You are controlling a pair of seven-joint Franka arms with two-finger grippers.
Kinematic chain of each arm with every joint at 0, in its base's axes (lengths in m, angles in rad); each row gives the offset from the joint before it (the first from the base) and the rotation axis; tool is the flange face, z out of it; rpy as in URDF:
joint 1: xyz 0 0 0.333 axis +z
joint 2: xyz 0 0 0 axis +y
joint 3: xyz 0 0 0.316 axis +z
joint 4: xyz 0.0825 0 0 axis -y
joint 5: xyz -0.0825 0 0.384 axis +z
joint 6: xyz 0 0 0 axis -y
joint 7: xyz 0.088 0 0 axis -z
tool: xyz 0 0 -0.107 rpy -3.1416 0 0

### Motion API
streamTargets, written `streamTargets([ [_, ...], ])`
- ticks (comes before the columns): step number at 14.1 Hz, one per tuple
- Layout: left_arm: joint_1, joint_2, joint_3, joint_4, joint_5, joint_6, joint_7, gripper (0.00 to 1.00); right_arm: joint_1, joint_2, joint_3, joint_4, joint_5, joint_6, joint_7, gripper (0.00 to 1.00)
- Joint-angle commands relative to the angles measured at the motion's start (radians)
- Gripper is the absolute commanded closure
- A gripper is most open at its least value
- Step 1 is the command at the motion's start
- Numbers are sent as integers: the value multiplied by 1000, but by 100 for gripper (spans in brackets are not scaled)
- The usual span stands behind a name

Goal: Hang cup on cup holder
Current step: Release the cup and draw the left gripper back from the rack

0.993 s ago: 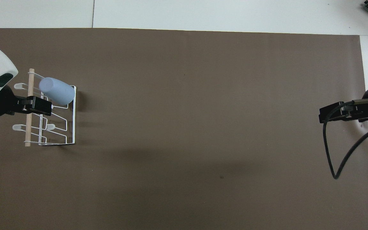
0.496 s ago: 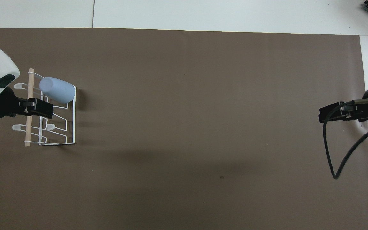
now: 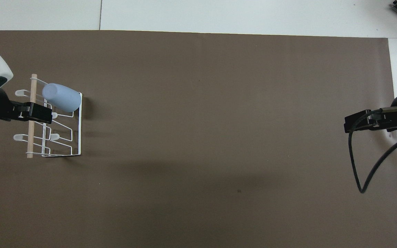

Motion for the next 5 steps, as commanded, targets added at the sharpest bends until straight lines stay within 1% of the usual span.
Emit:
streamTargets([
  [1, -9, 18, 16, 36, -15, -31, 15, 0, -16, -23, 9, -26, 0, 13, 5, 0],
  [5, -6, 15, 16, 26, -14, -32, 26, 0, -16, -23, 9, -26, 0, 13, 5, 0],
])
